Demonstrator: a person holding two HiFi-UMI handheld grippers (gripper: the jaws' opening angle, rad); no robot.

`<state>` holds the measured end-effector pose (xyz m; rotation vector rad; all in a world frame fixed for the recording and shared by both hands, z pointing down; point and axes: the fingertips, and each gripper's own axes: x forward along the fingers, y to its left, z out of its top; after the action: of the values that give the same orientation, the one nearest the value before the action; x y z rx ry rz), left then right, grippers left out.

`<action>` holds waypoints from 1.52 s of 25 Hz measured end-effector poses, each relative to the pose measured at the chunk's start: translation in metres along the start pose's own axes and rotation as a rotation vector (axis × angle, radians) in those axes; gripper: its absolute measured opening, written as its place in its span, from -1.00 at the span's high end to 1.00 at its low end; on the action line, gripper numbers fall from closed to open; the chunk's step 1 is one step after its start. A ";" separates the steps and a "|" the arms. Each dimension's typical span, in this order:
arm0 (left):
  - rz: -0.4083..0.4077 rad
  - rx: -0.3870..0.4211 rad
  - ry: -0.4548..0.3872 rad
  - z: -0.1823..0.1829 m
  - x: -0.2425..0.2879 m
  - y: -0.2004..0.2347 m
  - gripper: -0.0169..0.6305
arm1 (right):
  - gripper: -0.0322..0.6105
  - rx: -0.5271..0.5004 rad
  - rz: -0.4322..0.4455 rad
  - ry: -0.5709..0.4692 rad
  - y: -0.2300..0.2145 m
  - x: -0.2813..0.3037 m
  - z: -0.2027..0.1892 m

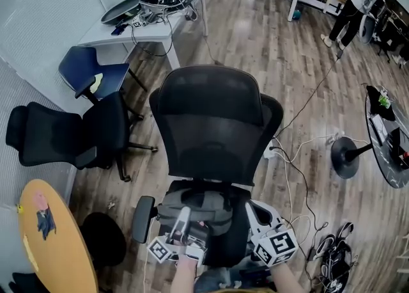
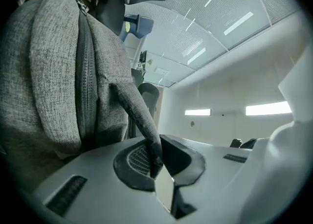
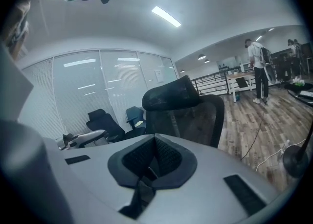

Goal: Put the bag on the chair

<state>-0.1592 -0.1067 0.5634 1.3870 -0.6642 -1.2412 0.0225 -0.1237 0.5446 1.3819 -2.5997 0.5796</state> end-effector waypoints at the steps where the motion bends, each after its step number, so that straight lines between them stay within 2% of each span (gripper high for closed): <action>1: 0.000 0.001 -0.001 0.002 0.003 0.001 0.83 | 0.86 0.004 -0.005 0.001 -0.003 0.001 0.000; 9: -0.032 0.020 -0.026 0.008 0.023 0.020 0.83 | 0.86 0.038 -0.037 0.029 -0.028 -0.001 -0.015; 13: -0.039 0.011 -0.054 0.019 0.038 0.032 0.83 | 0.86 0.144 -0.051 0.021 -0.040 0.002 -0.024; 15: -0.046 0.008 -0.062 0.023 0.044 0.037 0.82 | 0.86 0.212 -0.016 0.003 -0.039 0.006 -0.026; 18: -0.044 0.017 -0.051 0.024 0.051 0.041 0.82 | 0.86 0.376 0.121 -0.100 -0.027 0.010 -0.016; 19: -0.041 0.018 -0.050 0.024 0.053 0.043 0.82 | 0.86 0.410 0.133 -0.121 -0.025 0.012 -0.014; 21: -0.030 0.020 -0.054 0.026 0.056 0.047 0.82 | 0.86 0.392 0.093 -0.103 -0.028 0.019 -0.020; 24: -0.017 0.022 -0.054 0.028 0.066 0.051 0.82 | 0.86 0.302 0.018 -0.037 -0.034 0.029 -0.031; 27: -0.009 0.021 -0.047 0.030 0.077 0.056 0.82 | 0.86 0.222 0.000 0.007 -0.036 0.036 -0.036; 38: 0.001 0.035 -0.023 0.037 0.109 0.079 0.82 | 0.86 0.213 -0.045 0.018 -0.059 0.035 -0.040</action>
<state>-0.1419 -0.2377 0.6101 1.4026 -0.7055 -1.2514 0.0490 -0.1643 0.6076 1.4826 -2.5464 0.8791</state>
